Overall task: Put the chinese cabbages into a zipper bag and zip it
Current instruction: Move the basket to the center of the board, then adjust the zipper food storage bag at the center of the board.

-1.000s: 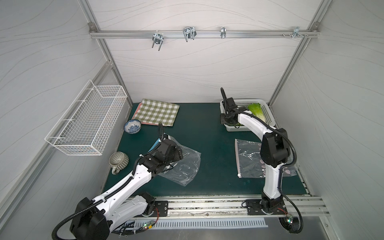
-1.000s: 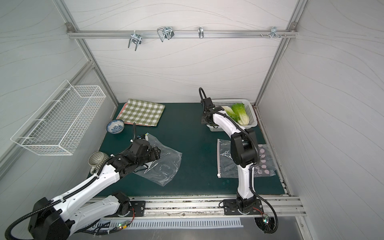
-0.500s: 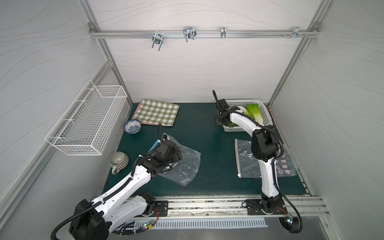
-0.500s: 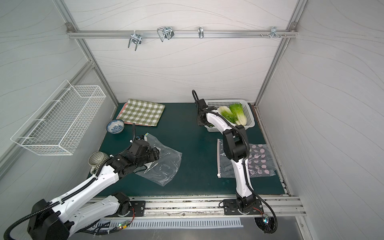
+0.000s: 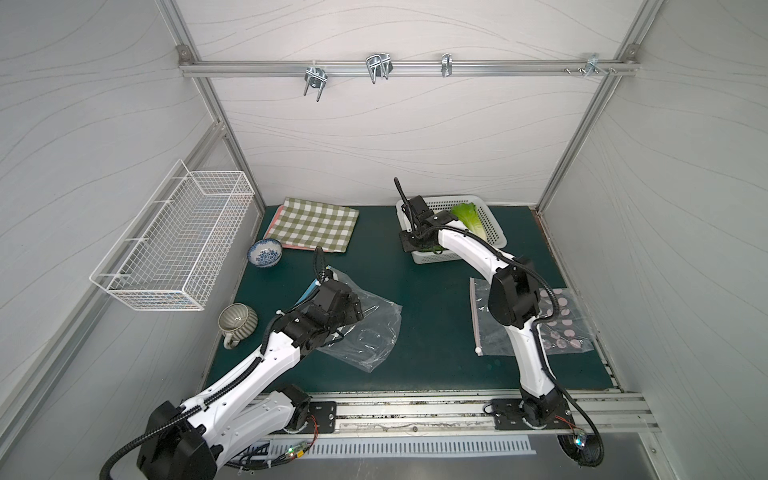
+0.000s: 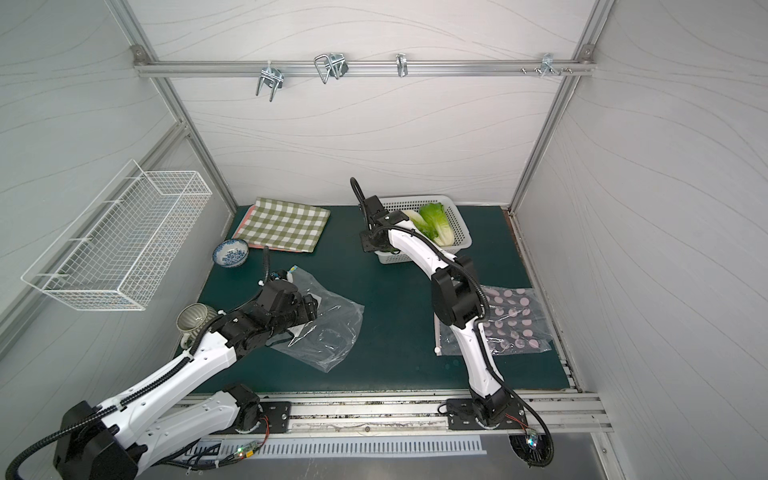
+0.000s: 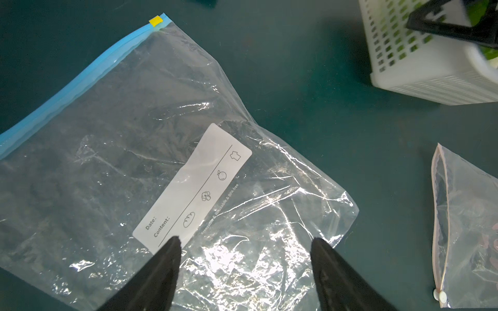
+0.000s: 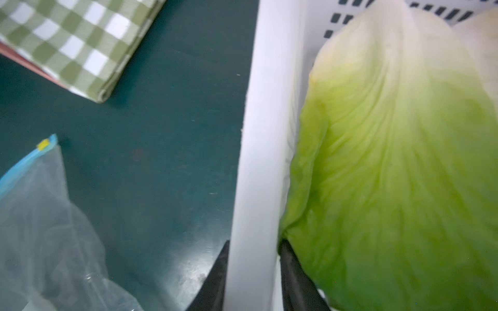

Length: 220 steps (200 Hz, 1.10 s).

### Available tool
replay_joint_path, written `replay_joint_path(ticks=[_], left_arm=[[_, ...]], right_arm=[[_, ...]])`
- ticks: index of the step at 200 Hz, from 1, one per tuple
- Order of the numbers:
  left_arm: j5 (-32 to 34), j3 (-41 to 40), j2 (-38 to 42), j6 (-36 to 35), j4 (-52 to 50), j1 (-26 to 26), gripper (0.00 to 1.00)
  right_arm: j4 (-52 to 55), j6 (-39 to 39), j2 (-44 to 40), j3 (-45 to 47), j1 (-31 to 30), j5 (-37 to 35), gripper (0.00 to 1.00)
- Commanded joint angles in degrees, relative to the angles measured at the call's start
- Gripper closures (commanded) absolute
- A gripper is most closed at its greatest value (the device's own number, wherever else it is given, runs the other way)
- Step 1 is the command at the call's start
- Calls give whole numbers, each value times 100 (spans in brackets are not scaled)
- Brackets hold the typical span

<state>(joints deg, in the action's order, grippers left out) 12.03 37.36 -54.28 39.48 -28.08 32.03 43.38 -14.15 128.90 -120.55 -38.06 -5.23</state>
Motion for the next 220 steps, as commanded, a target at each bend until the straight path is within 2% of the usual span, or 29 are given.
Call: replay_joint_path(ticks=[1,18,36,57,73,101,145,168,182,220], left_arm=[[225,-3,201,98,-122,22,22],[214,-62,250,156,-114,-16,22],[112,-89,268,215,-91,-126,22],[-19,-39,359,218,-249,-398,22],[-220,37,461,122,-494,-773,22],[-497,229,652,-102,-900,-1302,23],[-585,258,686,-75,-1113,-1437,24],[-616,212,698,14,-1098,-1430,25],[-629,218,715,18,-1097,-1431,25],[-715,232,652,0,-1011,-1444,25]], right_arm=[[266,-33,-106,-219,-119,345,57],[321,141,-495,-106,-266,70,43],[460,308,-869,7,-506,-91,35],[232,284,-1241,704,-869,609,24],[88,261,-1199,1142,-1129,1039,18],[149,398,-717,1238,-1268,1505,10],[179,430,78,971,-1266,2257,9],[244,404,398,867,-1264,2403,13],[215,379,434,901,-1265,2465,20],[-100,107,-42,1258,-1272,2832,72]])
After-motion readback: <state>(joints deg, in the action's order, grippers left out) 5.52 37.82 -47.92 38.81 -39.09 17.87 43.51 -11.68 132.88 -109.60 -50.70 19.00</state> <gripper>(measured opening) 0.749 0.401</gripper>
